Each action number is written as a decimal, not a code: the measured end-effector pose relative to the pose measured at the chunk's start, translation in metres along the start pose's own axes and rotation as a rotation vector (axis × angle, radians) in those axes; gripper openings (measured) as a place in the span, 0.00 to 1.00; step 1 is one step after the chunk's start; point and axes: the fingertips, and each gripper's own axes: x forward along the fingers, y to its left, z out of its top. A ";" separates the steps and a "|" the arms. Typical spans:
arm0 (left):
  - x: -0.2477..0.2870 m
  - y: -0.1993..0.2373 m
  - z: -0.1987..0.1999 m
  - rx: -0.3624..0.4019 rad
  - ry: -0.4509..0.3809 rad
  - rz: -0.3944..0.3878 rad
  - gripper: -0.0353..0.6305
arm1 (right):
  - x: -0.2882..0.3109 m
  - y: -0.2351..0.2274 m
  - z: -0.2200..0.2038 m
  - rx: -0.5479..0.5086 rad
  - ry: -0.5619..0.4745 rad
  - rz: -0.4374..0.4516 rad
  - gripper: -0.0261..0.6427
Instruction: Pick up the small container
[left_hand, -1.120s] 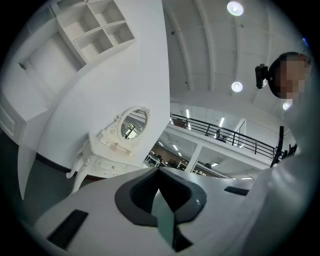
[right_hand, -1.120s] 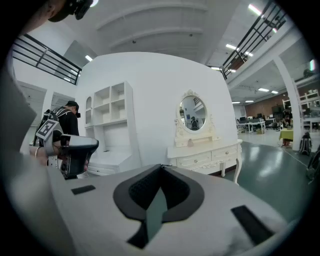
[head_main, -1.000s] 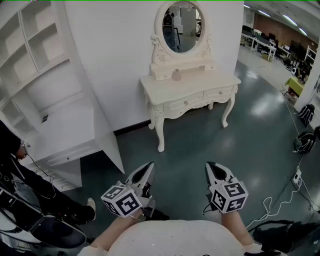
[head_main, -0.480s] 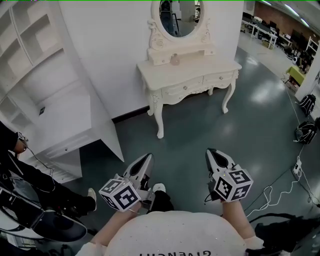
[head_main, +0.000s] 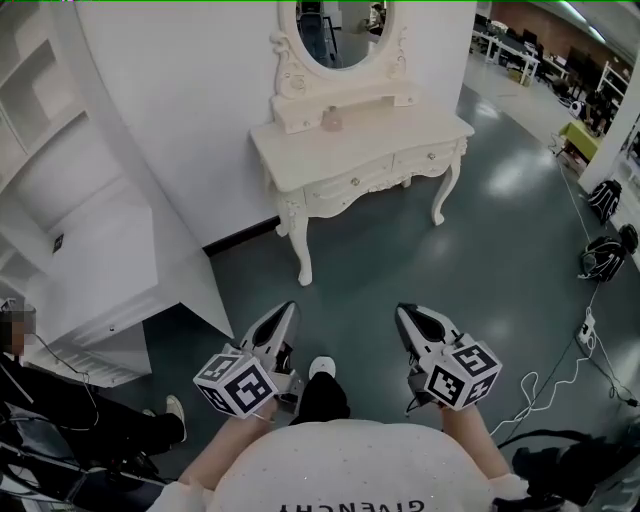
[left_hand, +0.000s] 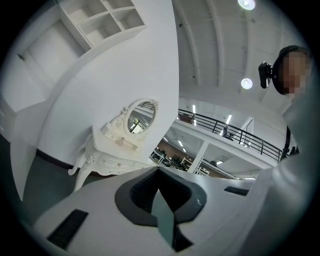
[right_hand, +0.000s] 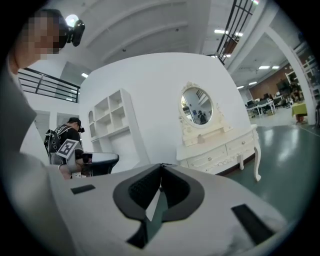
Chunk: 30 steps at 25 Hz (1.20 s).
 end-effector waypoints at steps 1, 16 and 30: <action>0.014 0.004 0.009 0.010 -0.007 -0.016 0.05 | 0.012 -0.006 0.010 -0.012 -0.015 0.000 0.04; 0.202 0.070 0.159 0.142 -0.045 -0.190 0.05 | 0.181 -0.118 0.102 0.149 -0.008 -0.161 0.04; 0.253 0.155 0.180 0.099 0.016 -0.091 0.05 | 0.268 -0.156 0.101 0.291 0.000 -0.154 0.04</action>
